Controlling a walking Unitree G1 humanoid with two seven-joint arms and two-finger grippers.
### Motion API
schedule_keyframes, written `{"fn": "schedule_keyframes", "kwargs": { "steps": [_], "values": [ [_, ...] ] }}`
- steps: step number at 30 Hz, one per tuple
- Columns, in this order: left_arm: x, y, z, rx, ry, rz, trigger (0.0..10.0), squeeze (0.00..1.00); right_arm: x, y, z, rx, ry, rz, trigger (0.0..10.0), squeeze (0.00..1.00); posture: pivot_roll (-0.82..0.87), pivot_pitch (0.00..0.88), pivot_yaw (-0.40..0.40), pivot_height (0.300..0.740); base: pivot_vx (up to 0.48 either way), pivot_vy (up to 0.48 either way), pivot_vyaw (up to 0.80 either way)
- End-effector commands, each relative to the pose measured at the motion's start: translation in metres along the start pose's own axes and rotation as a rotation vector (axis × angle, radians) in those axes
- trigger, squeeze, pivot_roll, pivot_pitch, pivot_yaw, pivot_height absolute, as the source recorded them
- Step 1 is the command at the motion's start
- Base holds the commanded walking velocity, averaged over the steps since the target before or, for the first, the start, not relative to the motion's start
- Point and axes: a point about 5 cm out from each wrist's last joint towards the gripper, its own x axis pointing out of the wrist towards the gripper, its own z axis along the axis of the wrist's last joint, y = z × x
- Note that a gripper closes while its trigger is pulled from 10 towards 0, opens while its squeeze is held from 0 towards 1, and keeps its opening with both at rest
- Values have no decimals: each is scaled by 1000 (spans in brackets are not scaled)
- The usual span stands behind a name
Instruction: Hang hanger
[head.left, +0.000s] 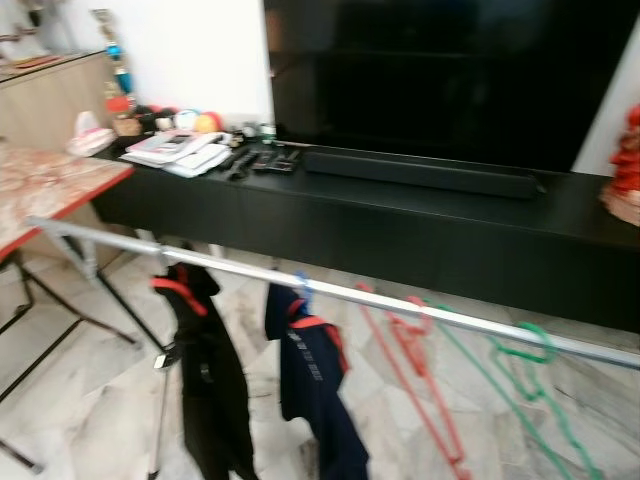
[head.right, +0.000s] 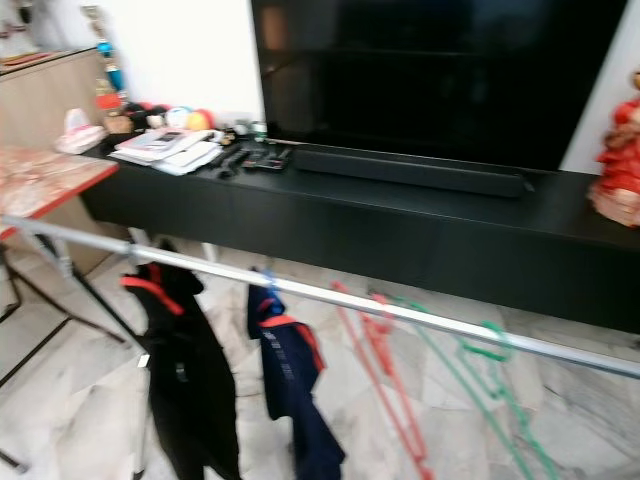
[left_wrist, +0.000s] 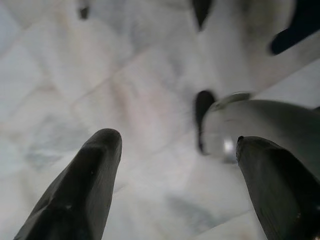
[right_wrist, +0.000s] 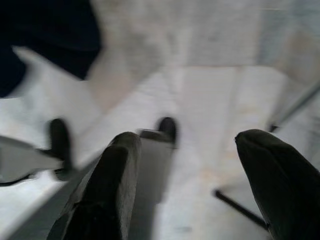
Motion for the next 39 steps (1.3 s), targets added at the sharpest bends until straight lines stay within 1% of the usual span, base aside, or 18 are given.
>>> {"fn": "schedule_keyframes", "kwargs": {
  "steps": [1,28,35,39],
  "values": [
    [0,-1,0,8,3,-1,10000,0,-1,-4,-4,-2,9,-8,10000,0,13,0,20,740,0,450,0],
    [0,-2,1,13,1,-9,10000,0,-1,-4,-4,-5,10,-7,10000,0,13,0,19,740,0,442,0],
    [1,-2,3,23,-5,-9,10000,0,-1,-3,-3,-3,8,-6,10000,0,11,0,21,740,0,70,0],
    [1,-2,5,14,-12,-12,10000,0,-1,-3,-1,2,2,-6,10000,0,5,0,27,740,0,0,0]
  ]
}}
